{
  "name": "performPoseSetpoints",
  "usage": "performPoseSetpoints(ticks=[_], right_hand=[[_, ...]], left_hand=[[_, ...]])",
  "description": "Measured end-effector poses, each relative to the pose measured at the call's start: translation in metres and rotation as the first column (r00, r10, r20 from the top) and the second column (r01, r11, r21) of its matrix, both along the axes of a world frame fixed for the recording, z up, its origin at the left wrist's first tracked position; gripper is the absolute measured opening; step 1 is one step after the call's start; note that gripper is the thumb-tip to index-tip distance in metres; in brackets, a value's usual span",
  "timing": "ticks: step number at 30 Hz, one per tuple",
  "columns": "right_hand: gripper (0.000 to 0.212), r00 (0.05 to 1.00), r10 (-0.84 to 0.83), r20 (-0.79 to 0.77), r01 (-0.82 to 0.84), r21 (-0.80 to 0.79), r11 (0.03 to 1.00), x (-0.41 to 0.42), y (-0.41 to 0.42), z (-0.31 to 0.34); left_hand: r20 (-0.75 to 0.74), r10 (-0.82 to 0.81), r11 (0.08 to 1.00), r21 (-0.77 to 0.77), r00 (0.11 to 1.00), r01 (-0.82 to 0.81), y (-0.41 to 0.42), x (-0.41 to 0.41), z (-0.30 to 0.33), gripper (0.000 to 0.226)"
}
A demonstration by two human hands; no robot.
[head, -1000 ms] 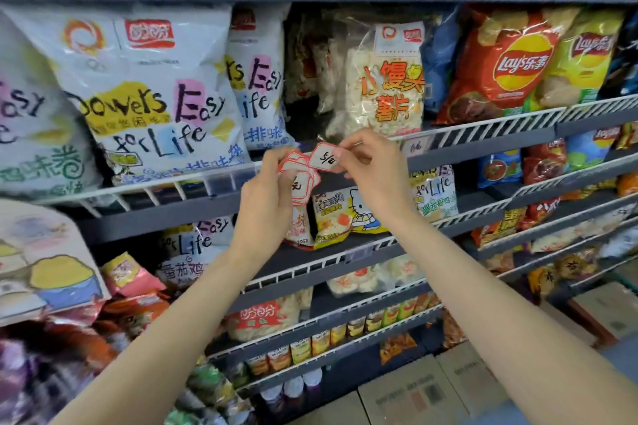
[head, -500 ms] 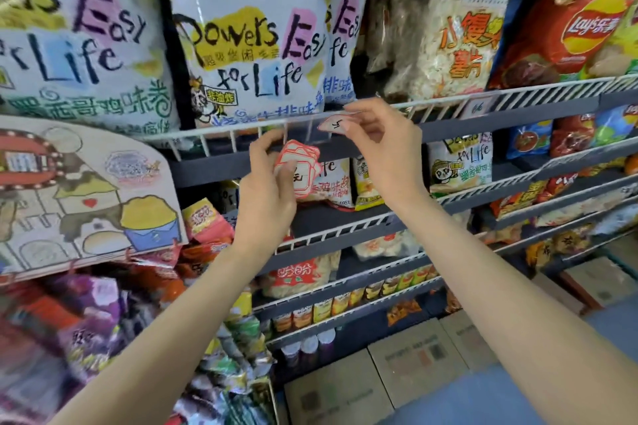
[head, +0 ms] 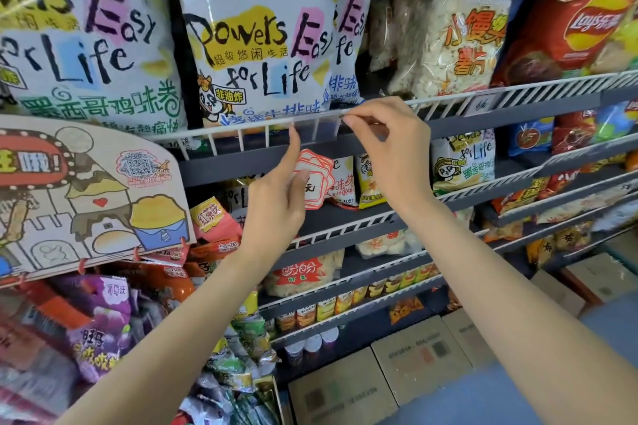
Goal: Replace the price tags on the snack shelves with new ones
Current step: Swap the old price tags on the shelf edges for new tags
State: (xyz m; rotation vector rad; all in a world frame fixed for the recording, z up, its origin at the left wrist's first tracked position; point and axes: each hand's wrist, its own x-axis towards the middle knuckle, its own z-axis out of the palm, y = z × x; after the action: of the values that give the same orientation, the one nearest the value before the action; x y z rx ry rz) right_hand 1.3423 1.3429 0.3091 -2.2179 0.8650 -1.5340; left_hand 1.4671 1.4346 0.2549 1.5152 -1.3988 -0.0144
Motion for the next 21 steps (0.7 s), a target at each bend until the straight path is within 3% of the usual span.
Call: performPoseSetpoints(ticks=[10,16,21], right_hand=[[0.013,0.974,0.06,-0.219,-0.088,-0.123,0.988,0.01,-0.005,0.01],[0.014,0.99,0.071,-0.121,-0.09,-0.159,0.983,0.01,-0.002,0.015],[0.017,0.931,0.076,-0.356,-0.14,-0.159,0.977,0.013,-0.006,0.016]], left_hand=[[-0.079,0.06,0.997,-0.047,0.995,-0.063,0.004,0.009,0.004,0.037],[-0.061,0.027,0.999,-0.027,0.998,-0.028,0.003,0.013,0.006,0.03],[-0.059,0.011,0.999,-0.029,0.998,-0.013,0.004,0.013,0.006,0.032]])
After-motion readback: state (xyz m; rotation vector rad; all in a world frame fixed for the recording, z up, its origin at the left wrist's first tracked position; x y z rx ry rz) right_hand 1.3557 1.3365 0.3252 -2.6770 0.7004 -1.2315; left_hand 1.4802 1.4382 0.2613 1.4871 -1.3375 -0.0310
